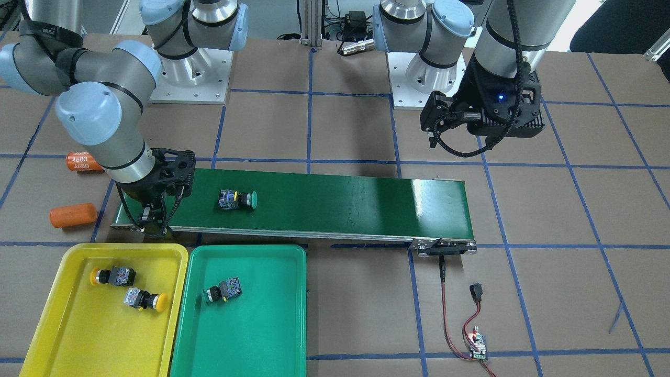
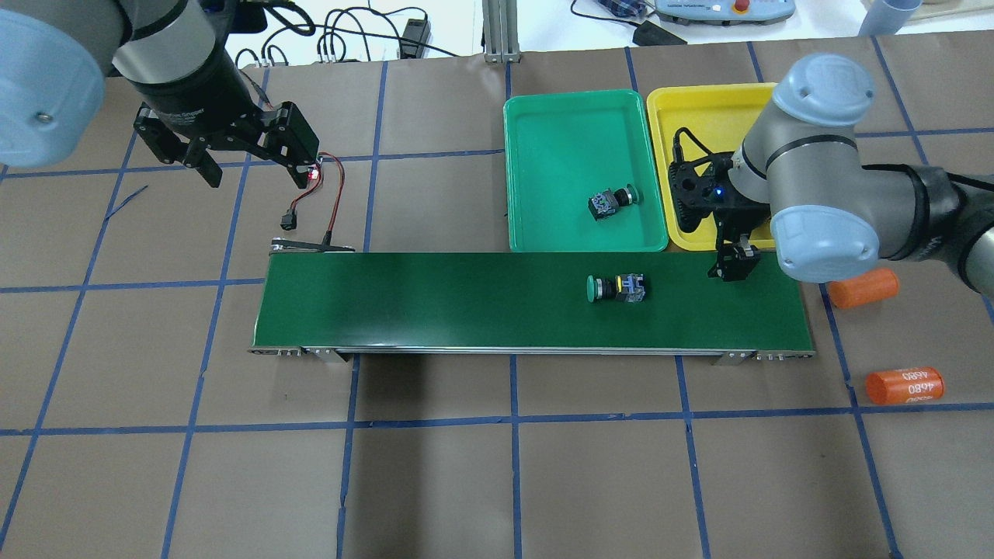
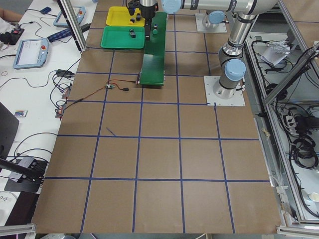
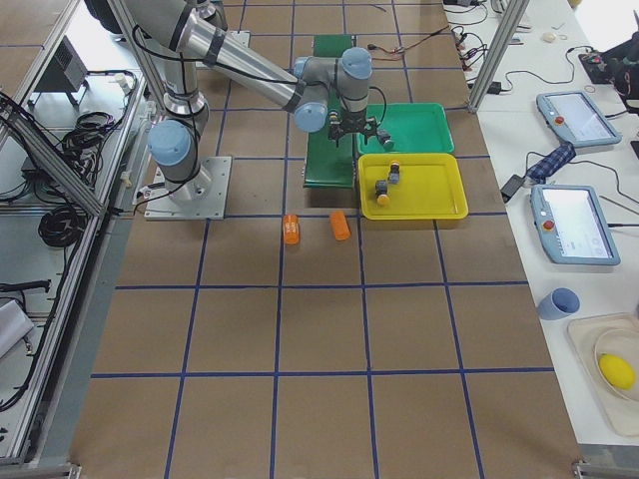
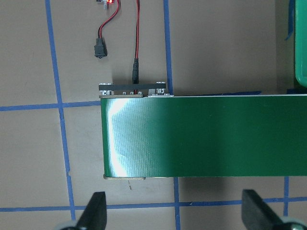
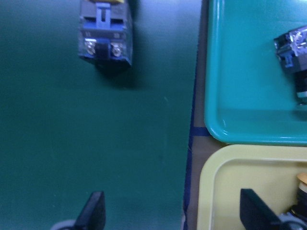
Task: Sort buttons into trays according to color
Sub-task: 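Grasp the last green button on the belt with the right gripper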
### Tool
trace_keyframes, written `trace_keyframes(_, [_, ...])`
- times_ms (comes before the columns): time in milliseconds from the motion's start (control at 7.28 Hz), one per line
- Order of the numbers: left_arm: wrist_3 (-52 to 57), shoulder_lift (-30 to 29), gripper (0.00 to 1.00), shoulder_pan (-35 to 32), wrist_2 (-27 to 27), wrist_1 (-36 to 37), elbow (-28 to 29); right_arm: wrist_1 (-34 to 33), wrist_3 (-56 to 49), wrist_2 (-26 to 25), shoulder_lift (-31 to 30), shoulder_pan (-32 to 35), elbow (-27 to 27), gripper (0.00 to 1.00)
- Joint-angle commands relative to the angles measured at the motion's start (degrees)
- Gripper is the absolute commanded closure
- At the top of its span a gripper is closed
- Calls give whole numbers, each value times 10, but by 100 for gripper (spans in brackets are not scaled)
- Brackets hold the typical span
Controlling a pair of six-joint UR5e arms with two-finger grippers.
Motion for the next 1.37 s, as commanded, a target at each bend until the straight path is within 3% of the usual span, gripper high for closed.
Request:
trace_keyframes(0, [-1,9,0,0,0,-1,-1,-1,57,-5,-9,33,23,0])
trace_keyframes(962, [-1,5,0,-1,2,1,-1,-29,98,-10,-8,58,49,0])
trace_keyframes(1099, [-1,3,0,-1,2,1,-1,-29,98,-10,-8,59,49,4])
trace_keyframes(1237, [-1,4,0,0,1,1,2,-29,97,-11,-9,59,49,14])
